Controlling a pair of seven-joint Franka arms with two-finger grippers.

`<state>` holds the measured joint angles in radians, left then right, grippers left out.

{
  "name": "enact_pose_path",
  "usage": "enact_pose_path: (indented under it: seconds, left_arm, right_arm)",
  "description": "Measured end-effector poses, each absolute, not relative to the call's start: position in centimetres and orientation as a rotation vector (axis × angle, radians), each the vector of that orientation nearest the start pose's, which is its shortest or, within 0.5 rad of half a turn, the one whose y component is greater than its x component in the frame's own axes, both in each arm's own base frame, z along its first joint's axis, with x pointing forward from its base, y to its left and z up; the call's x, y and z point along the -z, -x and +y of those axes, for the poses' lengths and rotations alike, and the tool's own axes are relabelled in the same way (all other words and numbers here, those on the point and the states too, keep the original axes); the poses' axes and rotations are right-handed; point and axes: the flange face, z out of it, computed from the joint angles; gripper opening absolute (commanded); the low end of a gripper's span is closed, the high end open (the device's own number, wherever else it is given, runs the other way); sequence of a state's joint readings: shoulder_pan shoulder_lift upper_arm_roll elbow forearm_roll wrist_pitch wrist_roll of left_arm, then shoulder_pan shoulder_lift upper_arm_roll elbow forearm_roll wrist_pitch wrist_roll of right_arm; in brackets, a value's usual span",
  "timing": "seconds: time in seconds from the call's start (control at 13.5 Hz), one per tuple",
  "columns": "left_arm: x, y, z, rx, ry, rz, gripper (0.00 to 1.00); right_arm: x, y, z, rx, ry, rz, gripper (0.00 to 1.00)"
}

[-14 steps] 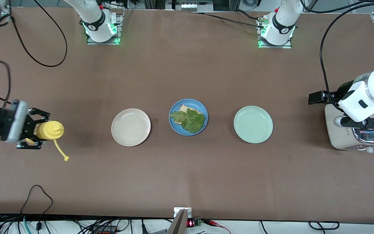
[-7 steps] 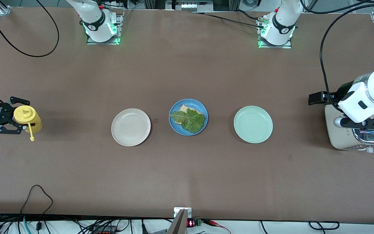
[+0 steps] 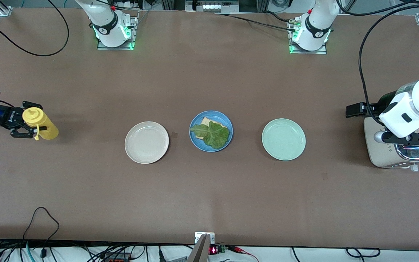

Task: Make sandwich in blue plate with both arms
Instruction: 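Return the yellow bottle to its spot with the right gripper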

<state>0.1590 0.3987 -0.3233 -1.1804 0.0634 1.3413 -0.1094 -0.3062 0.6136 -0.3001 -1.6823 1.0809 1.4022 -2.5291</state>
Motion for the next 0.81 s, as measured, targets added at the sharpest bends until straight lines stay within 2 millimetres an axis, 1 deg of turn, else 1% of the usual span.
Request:
enact_pose_path:
  seconds: [0.07,0.15,0.37,0.52,0.66,0.81]
  left_arm:
    - [-55.6,-63.8,-5.4,-0.356,3.153,0.059,1.00]
    - [-55.6,-63.8,-5.4,-0.356,3.153,0.059,1.00]
    - [-55.6,-63.8,-5.4,-0.356,3.153,0.059,1.00]
    - [-55.6,-63.8,-5.4,-0.356,3.151,0.058,1.00]
    - [-55.6,-63.9,-5.1,-0.344,3.113,0.055,1.00]
    - [-55.5,-63.9,-4.8,-0.332,3.064,0.056,1.00]
  right_arm:
    - [-24.3,-56.5,-23.9,1.088,1.507,-1.508,0.00]
    - [-23.2,-56.4,-23.9,1.097,1.501,-1.498,0.00]
    - [-21.6,-56.0,-24.7,1.124,1.512,-1.467,0.00]
    - [-19.7,-55.3,-25.5,1.155,1.512,-1.451,0.00]
    - [-17.5,-54.7,-25.9,1.169,1.517,-1.422,0.00]
    - [-16.2,-54.4,-26.1,1.178,1.527,-1.390,0.00]
